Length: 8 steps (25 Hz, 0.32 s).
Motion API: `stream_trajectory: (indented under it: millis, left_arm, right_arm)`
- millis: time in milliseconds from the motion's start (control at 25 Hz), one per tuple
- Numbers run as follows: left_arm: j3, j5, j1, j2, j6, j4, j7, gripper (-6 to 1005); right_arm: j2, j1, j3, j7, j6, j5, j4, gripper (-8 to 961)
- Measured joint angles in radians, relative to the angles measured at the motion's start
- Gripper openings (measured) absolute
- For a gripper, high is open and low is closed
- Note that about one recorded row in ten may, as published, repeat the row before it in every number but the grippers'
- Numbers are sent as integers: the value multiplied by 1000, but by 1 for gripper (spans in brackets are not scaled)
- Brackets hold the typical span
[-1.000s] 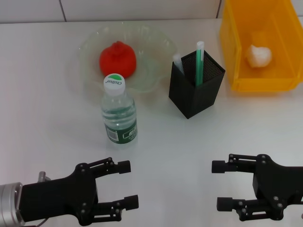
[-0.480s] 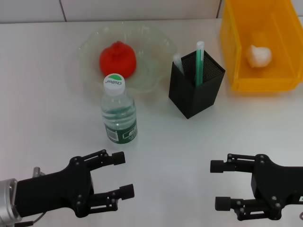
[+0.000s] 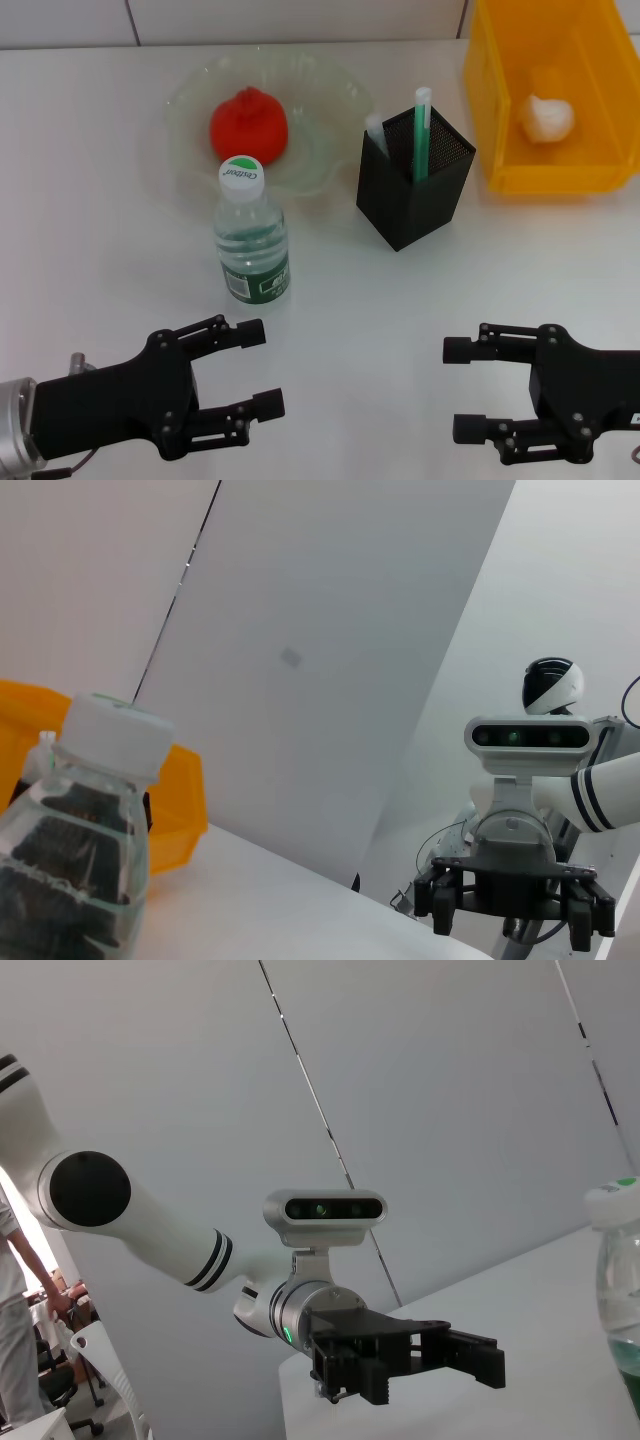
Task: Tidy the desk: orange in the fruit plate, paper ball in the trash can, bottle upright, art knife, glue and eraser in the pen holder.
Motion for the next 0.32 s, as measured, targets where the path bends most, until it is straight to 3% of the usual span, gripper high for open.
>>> stream_trajectory:
  millis: [320]
  left_arm:
    - [0, 0, 0, -2, 6, 3, 0, 824]
  right_arm:
    - [1, 0, 0, 0, -1, 0, 0, 759]
